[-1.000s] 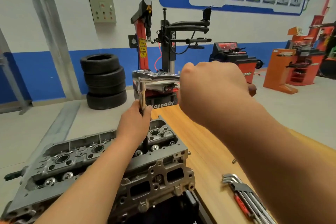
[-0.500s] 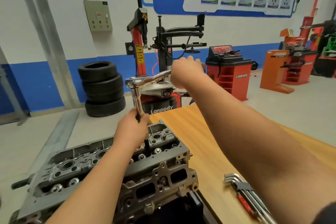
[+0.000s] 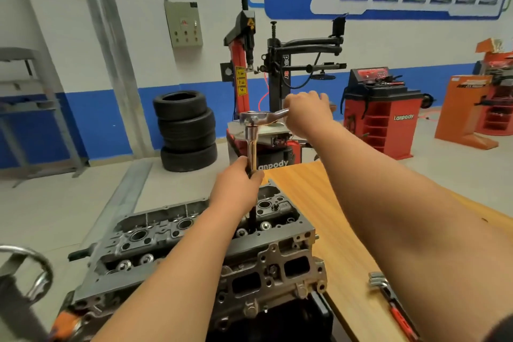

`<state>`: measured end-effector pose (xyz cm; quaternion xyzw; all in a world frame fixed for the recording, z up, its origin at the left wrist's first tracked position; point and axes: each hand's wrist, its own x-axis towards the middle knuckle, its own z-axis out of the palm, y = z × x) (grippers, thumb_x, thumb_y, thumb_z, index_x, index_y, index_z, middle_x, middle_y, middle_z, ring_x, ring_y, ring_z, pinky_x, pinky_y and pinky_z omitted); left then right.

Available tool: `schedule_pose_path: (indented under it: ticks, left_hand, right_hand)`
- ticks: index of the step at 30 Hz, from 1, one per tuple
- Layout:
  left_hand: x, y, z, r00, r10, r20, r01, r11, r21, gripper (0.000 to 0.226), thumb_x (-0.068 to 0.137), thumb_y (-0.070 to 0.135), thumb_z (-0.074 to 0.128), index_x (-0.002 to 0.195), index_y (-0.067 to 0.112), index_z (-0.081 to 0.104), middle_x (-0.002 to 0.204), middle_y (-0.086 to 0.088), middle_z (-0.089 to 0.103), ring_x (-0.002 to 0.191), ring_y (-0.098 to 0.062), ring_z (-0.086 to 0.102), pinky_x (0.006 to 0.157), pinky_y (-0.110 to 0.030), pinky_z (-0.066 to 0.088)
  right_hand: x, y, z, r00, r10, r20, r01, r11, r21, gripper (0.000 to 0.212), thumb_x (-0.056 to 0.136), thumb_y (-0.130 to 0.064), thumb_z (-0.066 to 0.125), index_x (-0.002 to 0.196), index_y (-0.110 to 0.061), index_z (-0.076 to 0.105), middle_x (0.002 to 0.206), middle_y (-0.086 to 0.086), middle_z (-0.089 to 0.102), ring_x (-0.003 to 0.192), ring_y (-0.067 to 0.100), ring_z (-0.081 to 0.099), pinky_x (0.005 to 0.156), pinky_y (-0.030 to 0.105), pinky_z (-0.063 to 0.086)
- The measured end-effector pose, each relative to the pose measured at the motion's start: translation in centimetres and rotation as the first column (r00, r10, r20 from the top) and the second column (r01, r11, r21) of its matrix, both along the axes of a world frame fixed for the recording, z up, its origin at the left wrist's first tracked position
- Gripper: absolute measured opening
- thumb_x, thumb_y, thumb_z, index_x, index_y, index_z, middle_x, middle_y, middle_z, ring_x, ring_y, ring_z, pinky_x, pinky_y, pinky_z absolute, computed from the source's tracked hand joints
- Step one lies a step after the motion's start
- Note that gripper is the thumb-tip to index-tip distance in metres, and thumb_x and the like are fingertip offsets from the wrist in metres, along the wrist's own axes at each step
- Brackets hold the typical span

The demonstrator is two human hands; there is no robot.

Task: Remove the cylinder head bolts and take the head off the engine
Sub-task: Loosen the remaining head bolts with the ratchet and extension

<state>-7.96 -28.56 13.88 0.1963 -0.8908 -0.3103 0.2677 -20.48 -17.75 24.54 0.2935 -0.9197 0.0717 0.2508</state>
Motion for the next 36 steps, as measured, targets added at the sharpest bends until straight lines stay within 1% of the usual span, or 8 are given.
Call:
schedule_pose_path:
  ticks: [7, 11, 14, 17, 19, 25, 32, 36]
  left_hand:
    - [0.0, -0.9, -0.7, 1.0, 0.006, 0.0, -0.006, 0.998, 0.064, 0.01, 0.098, 0.038, 0.048, 0.097, 0.029, 0.051, 0.091, 0.006, 0.064, 0.08, -0.011, 0.059, 0.066, -0.03, 0.045]
    - [-0.5, -0.1, -0.9, 1.0, 0.015, -0.024, -0.013, 0.996, 0.089, 0.008, 0.098, 0.036, 0.046, 0.095, 0.03, 0.05, 0.089, 0.004, 0.064, 0.078, -0.015, 0.06, 0.063, -0.031, 0.045]
    - [-0.4, -0.2, -0.7, 1.0, -0.006, -0.027, 0.01, 0.992, 0.127, 0.009, 0.098, 0.036, 0.047, 0.099, 0.028, 0.052, 0.089, 0.005, 0.065, 0.077, -0.011, 0.06, 0.058, -0.026, 0.041]
    - [-0.4, 0.0, -0.3, 1.0, -0.02, 0.01, 0.019, 0.996, 0.085, 0.011, 0.097, 0.035, 0.048, 0.099, 0.025, 0.052, 0.091, 0.004, 0.064, 0.08, -0.014, 0.06, 0.066, -0.032, 0.048]
    - [-0.3, 0.1, -0.4, 0.999, -0.032, 0.019, 0.031, 0.997, 0.077, 0.01, 0.097, 0.035, 0.049, 0.097, 0.025, 0.052, 0.091, 0.005, 0.065, 0.082, -0.015, 0.06, 0.071, -0.034, 0.05]
    - [0.7, -1.5, 0.1, 0.995, -0.101, -0.019, 0.103, 0.99, 0.097, 0.013, 0.097, 0.032, 0.052, 0.085, 0.028, 0.055, 0.078, 0.012, 0.068, 0.074, 0.0, 0.061, 0.056, -0.018, 0.039]
    - [-0.9, -1.1, 3.4, 0.959, -0.132, -0.249, 0.156, 0.985, 0.079, 0.013, 0.096, 0.037, 0.052, 0.085, 0.03, 0.055, 0.073, 0.01, 0.067, 0.055, 0.007, 0.058, 0.046, -0.01, 0.04]
    - [-2.5, -2.4, 4.6, 0.972, -0.143, -0.187, 0.154, 0.987, 0.05, 0.013, 0.096, 0.035, 0.052, 0.083, 0.032, 0.053, 0.075, 0.011, 0.067, 0.064, 0.001, 0.06, 0.055, -0.019, 0.041]
  right_hand:
    - [4.6, 1.3, 1.6, 0.999, -0.04, 0.01, 0.038, 0.99, 0.134, 0.015, 0.091, -0.021, 0.051, 0.101, -0.015, 0.042, 0.091, 0.007, 0.049, 0.107, 0.034, 0.044, 0.092, 0.047, 0.032]
    - [10.4, 3.0, -0.2, 0.95, 0.054, -0.309, -0.008, 0.988, 0.151, 0.019, 0.086, -0.025, 0.048, 0.089, -0.015, 0.032, 0.063, 0.007, 0.028, 0.077, 0.03, 0.035, 0.067, 0.043, 0.026]
    - [7.9, 2.5, -1.0, 0.888, 0.028, -0.459, -0.014, 0.999, 0.035, 0.007, 0.083, -0.016, 0.048, 0.078, -0.015, 0.044, 0.055, 0.008, 0.03, 0.068, 0.027, 0.037, 0.069, 0.038, 0.023]
    - [2.0, 2.0, -0.8, 0.953, 0.057, -0.298, -0.091, 0.991, -0.101, 0.018, 0.093, -0.026, 0.05, 0.093, -0.018, 0.065, 0.075, 0.005, 0.064, 0.078, 0.027, 0.056, 0.079, 0.035, 0.031]
    - [-0.1, 0.7, -1.1, 0.983, 0.113, -0.143, -0.137, 0.975, -0.172, 0.019, 0.092, -0.03, 0.051, 0.097, -0.023, 0.067, 0.085, 0.001, 0.068, 0.084, 0.025, 0.059, 0.082, 0.035, 0.031]
    - [0.4, -1.2, 1.1, 0.961, 0.133, -0.242, -0.166, 0.979, -0.121, 0.011, 0.073, -0.013, 0.053, 0.071, -0.023, 0.058, 0.063, -0.005, 0.054, 0.063, 0.02, 0.051, 0.074, 0.037, 0.021]
    - [-0.7, 0.7, 4.5, 0.952, 0.075, -0.298, -0.155, 0.955, -0.252, 0.009, 0.081, -0.021, 0.056, 0.08, -0.025, 0.064, 0.064, -0.006, 0.052, 0.062, 0.017, 0.047, 0.07, 0.035, 0.029]
    - [-1.4, -0.4, 5.4, 0.963, 0.043, -0.266, -0.109, 0.965, -0.239, 0.01, 0.079, -0.018, 0.054, 0.082, -0.023, 0.063, 0.065, -0.005, 0.051, 0.061, 0.018, 0.045, 0.073, 0.036, 0.027]
